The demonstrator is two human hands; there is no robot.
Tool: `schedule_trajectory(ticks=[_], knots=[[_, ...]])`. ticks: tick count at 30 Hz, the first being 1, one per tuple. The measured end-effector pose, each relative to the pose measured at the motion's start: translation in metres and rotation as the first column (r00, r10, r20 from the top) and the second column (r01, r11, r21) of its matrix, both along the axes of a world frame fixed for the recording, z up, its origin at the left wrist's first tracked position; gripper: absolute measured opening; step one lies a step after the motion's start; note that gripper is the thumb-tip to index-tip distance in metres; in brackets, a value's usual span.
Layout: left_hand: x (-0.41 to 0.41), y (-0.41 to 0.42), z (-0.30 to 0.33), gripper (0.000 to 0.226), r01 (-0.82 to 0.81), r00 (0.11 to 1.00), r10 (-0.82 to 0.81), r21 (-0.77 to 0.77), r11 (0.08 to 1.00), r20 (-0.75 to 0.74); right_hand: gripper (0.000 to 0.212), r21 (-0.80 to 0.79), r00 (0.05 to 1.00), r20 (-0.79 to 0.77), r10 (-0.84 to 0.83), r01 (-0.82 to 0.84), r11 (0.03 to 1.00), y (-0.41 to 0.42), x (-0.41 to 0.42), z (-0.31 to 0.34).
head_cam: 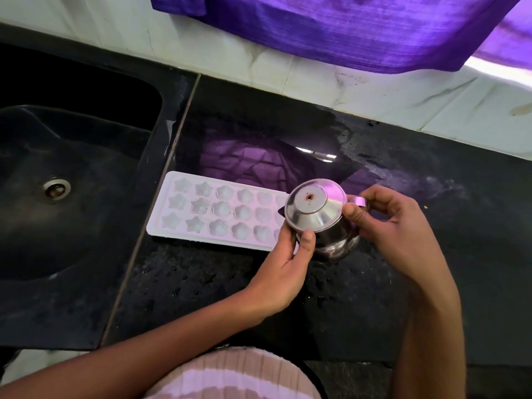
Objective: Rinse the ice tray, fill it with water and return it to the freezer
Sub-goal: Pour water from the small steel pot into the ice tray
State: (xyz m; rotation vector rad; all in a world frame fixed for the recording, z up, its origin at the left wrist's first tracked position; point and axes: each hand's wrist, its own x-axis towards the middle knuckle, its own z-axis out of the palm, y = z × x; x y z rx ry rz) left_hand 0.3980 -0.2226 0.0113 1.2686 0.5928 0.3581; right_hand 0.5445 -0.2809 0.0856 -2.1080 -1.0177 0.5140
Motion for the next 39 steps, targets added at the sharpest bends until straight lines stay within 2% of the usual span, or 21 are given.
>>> schedule_trajectory(ticks=[3,9,18,26,32,39], knots=[[0.0004,-0.0028,-0.003,0.051,0.043,0.997,-0.043,-0.001,0.999,-0.069,0.053,-0.034,0.999,0.039,0.03,-0.029,0.999,0.0007,0.0022,-0.0015],[-0.0023,-0.0065,-0.0002,0.048,0.107,0.987,-0.113,-0.058,0.993,-0.111,0.046,-0.129,0.996,0.087,0.036,-0.025,0.991,0.0002,-0.0032,0.0002],[-0.003,-0.0074,-0.0014,0.051,0.152,0.98,-0.159,-0.066,0.986,-0.121,0.047,-0.158,0.991,0.121,0.047,-0.028,0.987,-0.0024,-0.0028,0.0021],[-0.0043,-0.0086,-0.0018,0.052,0.132,0.986,-0.137,-0.055,0.99,-0.1,0.053,-0.162,0.99,0.127,0.056,-0.035,0.986,-0.0016,-0.0033,0.0063],[-0.0038,-0.008,-0.0024,0.052,0.123,0.988,-0.126,-0.039,0.992,-0.093,0.049,-0.127,0.995,0.081,0.063,-0.053,0.991,-0.0035,0.0007,0.0021],[-0.0036,-0.0071,-0.0038,0.053,0.058,0.993,-0.05,0.077,0.995,-0.107,0.046,-0.021,0.997,-0.067,0.048,-0.049,0.999,-0.0045,0.0052,-0.0017]])
